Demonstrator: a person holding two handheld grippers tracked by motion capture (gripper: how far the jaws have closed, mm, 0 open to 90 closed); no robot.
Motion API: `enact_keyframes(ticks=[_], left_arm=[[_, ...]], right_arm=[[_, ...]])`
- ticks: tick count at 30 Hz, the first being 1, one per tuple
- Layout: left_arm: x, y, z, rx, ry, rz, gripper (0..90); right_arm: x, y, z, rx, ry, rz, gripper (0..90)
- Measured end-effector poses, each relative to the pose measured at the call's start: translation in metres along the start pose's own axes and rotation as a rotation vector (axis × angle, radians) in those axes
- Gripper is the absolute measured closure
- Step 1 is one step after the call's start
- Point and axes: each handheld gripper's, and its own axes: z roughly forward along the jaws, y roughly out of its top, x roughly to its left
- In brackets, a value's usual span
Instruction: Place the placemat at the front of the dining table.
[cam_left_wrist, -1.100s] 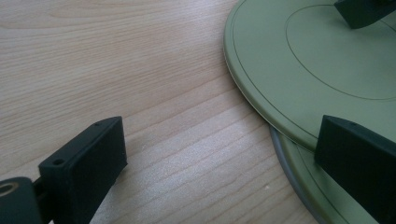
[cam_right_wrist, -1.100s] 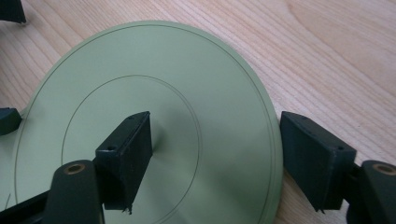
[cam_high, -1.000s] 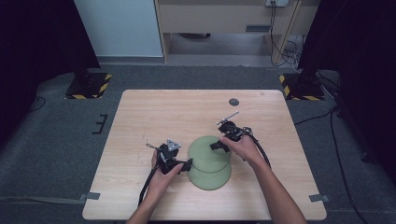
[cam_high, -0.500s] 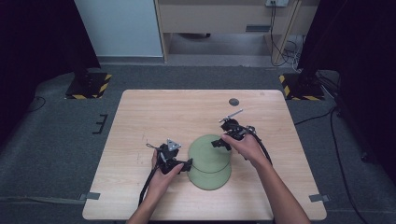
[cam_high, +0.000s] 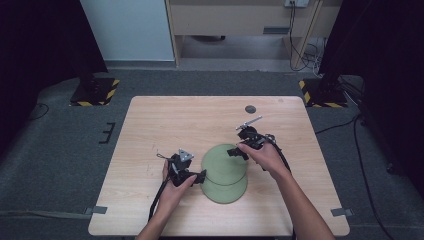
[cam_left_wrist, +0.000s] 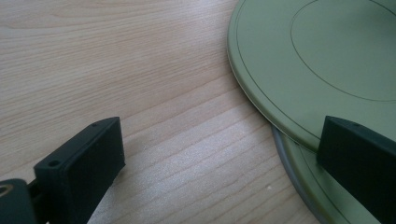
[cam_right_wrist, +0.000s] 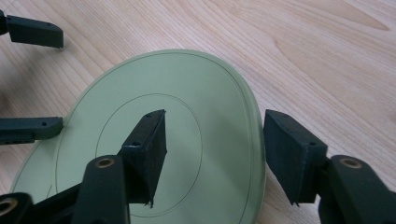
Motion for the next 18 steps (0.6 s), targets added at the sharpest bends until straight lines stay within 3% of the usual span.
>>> enact_keyframes(ticks=[10, 14, 18], left_arm=[[0.0001, -0.0001, 0.0, 0.001, 0.0, -0.003, 0.0], [-0.0001, -0.0001, -0.0001, 0.001, 0.002, -0.001, 0.1], [0.0, -0.0002, -0.0002, 0.001, 0.002, -0.001, 0.0]], right_arm=[[0.0024, 0.0005, -0.0063, -0.02, 0.027, -0.005, 50.5], [0.0055, 0.0004, -0.0072, -0.002, 0.045, -0.016, 53.9], [0.0083, -0.0003, -0.0057, 0.015, 0.033, -0.039, 55.6]])
